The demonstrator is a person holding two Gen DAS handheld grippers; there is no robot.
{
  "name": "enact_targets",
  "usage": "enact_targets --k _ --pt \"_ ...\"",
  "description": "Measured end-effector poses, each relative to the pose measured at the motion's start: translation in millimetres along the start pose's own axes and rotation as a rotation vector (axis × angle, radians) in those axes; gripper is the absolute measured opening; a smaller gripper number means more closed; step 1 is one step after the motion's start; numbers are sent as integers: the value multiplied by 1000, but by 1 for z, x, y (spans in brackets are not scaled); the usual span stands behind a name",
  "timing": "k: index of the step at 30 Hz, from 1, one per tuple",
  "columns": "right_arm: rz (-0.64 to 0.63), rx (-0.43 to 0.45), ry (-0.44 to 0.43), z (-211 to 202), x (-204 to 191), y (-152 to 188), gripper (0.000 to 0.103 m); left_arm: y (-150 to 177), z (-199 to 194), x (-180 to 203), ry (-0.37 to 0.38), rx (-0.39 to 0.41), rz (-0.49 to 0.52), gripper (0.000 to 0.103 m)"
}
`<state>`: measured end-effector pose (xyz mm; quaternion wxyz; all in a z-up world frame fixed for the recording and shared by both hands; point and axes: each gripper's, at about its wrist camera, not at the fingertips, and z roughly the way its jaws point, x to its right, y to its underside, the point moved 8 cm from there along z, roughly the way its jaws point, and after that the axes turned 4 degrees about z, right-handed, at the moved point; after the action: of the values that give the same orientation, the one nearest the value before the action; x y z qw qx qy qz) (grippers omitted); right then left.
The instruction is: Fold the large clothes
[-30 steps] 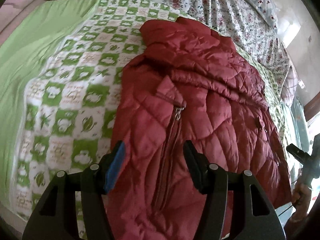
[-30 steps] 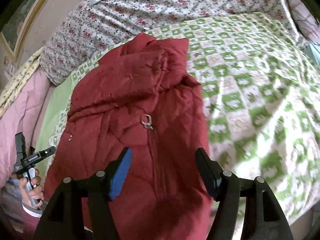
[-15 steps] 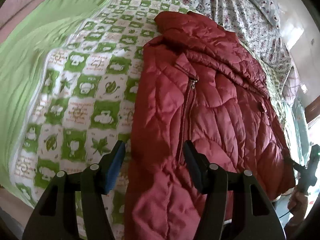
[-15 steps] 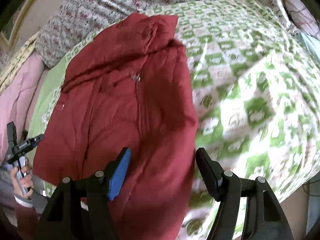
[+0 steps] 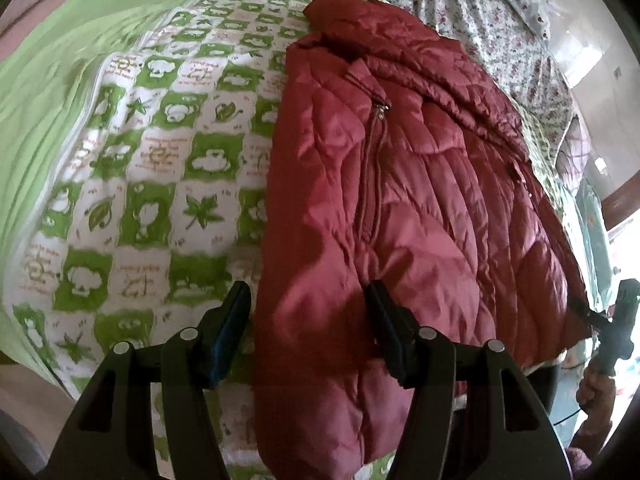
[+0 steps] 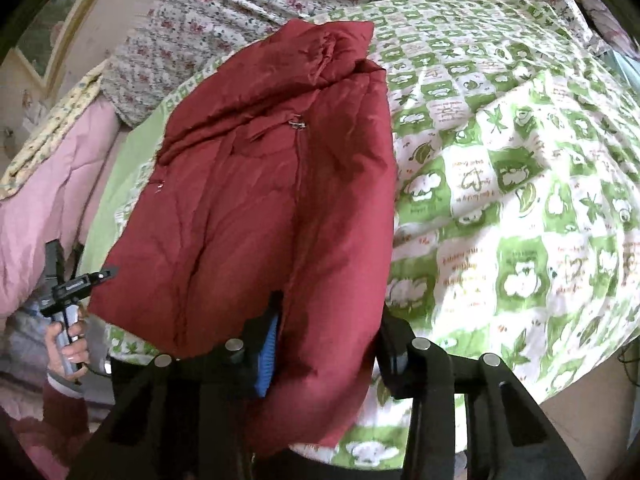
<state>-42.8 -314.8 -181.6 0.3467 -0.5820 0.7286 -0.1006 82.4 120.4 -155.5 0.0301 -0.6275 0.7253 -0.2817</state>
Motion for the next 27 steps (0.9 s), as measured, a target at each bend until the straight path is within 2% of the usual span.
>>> enact_targets --k 6,19,22,25,27 --pt "50 9 -62 3 2 3 43 13 1 12 23 -16 41 59" --pt "45 19 -81 6 0 6 44 21 -2 20 28 8 71 59" --pt "33 36 -95 3 -4 7 33 21 -6 23 28 30 83 46" --pt "38 63 -131 -1 -9 5 28 21 -11 25 27 53 99 32" --pt "42 80 -156 -4 -11 3 26 19 -15 25 35 67 96 27"
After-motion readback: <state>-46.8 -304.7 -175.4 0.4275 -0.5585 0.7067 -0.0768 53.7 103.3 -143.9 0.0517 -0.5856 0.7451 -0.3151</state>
